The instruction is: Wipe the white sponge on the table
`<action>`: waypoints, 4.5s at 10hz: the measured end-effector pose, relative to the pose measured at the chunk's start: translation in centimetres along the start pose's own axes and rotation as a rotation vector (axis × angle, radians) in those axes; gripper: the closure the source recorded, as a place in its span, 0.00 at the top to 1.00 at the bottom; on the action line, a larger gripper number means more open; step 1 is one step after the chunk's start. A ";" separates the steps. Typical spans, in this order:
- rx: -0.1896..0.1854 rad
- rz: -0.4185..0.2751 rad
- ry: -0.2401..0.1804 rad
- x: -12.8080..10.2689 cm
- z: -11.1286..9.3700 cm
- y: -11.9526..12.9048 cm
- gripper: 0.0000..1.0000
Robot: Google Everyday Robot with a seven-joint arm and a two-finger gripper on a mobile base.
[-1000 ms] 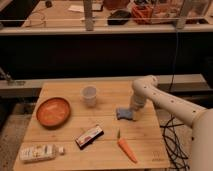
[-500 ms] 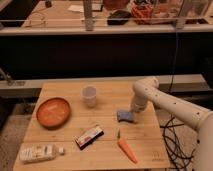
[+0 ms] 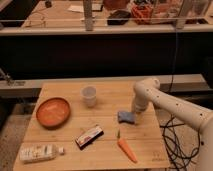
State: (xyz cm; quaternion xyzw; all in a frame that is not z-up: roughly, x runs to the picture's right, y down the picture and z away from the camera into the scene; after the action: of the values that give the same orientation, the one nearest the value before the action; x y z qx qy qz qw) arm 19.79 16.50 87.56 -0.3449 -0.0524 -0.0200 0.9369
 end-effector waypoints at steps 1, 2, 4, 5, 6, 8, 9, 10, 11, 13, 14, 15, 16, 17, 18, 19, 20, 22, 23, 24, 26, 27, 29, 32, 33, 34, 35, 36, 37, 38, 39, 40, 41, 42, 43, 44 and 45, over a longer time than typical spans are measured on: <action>-0.009 0.011 0.002 0.4 -0.2 0.4 0.00; -0.013 0.019 0.003 0.7 -0.3 0.6 0.00; -0.021 0.030 0.003 0.9 -0.5 0.9 0.00; -0.021 0.033 0.002 0.7 -0.6 0.8 0.00; -0.024 0.038 -0.002 0.5 -0.6 0.7 0.00; -0.030 0.051 -0.005 0.9 -0.7 0.6 0.00; -0.031 0.053 -0.008 0.7 -0.7 0.4 0.00; -0.033 0.059 -0.011 0.8 -0.8 0.3 0.00; -0.035 0.067 -0.013 1.0 -0.8 0.3 0.00; -0.037 0.069 -0.012 0.5 -0.8 -0.2 0.00; -0.040 0.073 -0.012 0.2 -0.8 -0.4 0.00; -0.043 0.076 -0.011 -0.1 -0.8 -0.5 0.00; -0.046 0.074 -0.011 -0.6 -0.7 -0.8 0.00; -0.047 0.075 -0.011 -0.8 -0.6 -0.9 0.00; -0.050 0.083 -0.012 -0.9 -0.6 -1.0 0.00; -0.052 0.087 -0.012 -0.8 -0.6 -1.0 0.00; -0.055 0.092 -0.010 -0.5 -0.6 -1.0 0.00; -0.062 0.111 -0.006 -0.6 -0.2 -0.7 0.00; -0.062 0.116 -0.011 -0.9 0.0 -0.6 0.00; -0.060 0.119 -0.011 -1.0 0.2 -0.5 0.00; -0.059 0.123 -0.013 -1.4 0.3 -0.4 0.00; -0.059 0.134 -0.016 -1.5 0.5 -0.5 0.00; -0.060 0.159 -0.016 -1.3 0.7 -0.3 0.00; -0.055 0.207 -0.018 -0.9 0.6 -0.4 0.00; -0.054 0.217 -0.017 -0.9 0.7 -0.3 0.00; -0.051 0.217 -0.018 -1.2 0.7 -0.4 0.00; -0.052 0.216 -0.019 -1.6 0.8 -0.5 0.00; -0.049 0.224 -0.017 -1.5 0.7 -0.5 0.00; -0.050 0.236 -0.016 -1.3 0.7 -0.3 0.00; -0.049 0.241 -0.016 -1.3 0.6 -0.4 0.00; -0.045 0.247 -0.018 -1.2 0.5 -0.7 0.00; -0.043 0.254 -0.018 -1.2 0.5 -1.1 0.00; -0.043 0.257 -0.018 -1.3 0.6 -1.1 0.00; -0.046 0.264 -0.016 -1.1 0.6 -0.7 0.00; -0.041 0.274 -0.018 -0.7 0.5 -0.7 0.00; -0.039 0.279 -0.018 -0.6 0.4 -0.7 0.00; -0.039 0.284 -0.019 -0.6 0.5 -0.8 0.00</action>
State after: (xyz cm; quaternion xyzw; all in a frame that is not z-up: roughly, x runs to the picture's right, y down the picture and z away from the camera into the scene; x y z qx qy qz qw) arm 19.07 16.21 88.37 -0.3672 -0.0113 0.1148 0.9230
